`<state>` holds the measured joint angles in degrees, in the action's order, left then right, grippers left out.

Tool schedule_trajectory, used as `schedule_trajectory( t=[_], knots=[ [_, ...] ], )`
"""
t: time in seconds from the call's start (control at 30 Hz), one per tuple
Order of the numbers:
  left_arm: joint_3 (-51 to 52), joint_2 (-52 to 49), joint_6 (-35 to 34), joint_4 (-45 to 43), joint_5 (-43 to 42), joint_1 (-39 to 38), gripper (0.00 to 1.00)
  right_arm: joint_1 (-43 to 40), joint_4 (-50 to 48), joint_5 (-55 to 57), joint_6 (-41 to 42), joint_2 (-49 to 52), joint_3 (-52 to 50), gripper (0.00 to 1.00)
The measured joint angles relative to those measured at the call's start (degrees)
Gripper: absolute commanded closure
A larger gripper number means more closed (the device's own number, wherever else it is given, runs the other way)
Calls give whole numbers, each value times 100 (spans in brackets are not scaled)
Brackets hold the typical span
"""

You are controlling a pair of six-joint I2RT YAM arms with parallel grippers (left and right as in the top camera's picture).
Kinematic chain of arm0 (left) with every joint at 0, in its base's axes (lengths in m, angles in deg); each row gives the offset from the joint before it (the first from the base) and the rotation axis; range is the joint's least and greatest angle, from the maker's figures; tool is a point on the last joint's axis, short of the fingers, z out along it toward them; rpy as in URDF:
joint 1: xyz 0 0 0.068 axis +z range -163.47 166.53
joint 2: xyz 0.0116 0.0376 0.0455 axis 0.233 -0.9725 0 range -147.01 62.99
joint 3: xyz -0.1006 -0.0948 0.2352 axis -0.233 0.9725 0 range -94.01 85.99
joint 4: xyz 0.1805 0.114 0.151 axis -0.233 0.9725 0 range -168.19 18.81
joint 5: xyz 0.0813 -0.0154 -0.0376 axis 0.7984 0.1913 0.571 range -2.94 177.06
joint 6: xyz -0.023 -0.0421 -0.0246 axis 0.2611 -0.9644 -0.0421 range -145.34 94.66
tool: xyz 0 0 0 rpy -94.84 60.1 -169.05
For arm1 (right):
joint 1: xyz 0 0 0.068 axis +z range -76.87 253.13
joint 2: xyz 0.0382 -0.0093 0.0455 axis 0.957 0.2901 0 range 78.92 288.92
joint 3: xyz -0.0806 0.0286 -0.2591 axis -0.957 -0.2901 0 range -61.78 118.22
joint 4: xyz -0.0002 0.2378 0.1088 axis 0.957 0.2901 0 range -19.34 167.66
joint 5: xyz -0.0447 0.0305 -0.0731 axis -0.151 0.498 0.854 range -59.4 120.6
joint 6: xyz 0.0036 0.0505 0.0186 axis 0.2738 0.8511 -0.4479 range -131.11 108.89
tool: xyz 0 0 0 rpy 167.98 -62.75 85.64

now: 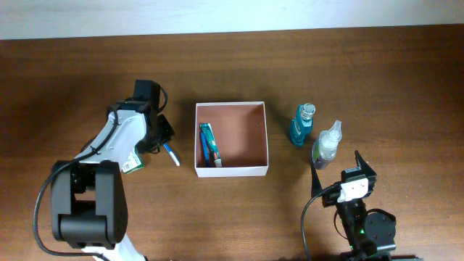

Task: Pack container
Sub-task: 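Move the left gripper back over the blue toothbrush, then grasp the blue toothbrush handle with the left gripper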

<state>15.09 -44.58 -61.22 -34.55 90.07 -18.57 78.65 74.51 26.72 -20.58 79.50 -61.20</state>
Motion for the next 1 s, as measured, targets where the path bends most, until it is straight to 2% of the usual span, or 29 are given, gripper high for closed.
schedule_trajectory(
  t=[0.13, 0.2, 0.63, 0.67, 0.8, 0.87, 1.0],
  knots=[
    [9, 0, 0, -61, 0, 0, 75, 0, 0, 0, 2, 0, 0, 2],
    [9, 0, 7, -63, 0, 0, 65, 0, 0, 0, 0, 0, 0, 2],
    [0, -446, -39, -269, 15, -4, 66, 0, 0, 0, 0, 0, 0, 2],
    [0, -446, -42, -291, 15, -7, 66, 0, 2, 0, 2, 0, 0, 2],
    [0, -452, -61, -289, 22, -7, 94, 0, 0, 0, 0, 0, 0, 2],
    [2, -452, -44, -289, 24, -7, 99, 0, 0, 0, 0, 0, 0, 2],
    [-2, -452, -61, -273, 22, -7, 99, 0, 0, 0, 0, 0, 0, 2]
  ],
)
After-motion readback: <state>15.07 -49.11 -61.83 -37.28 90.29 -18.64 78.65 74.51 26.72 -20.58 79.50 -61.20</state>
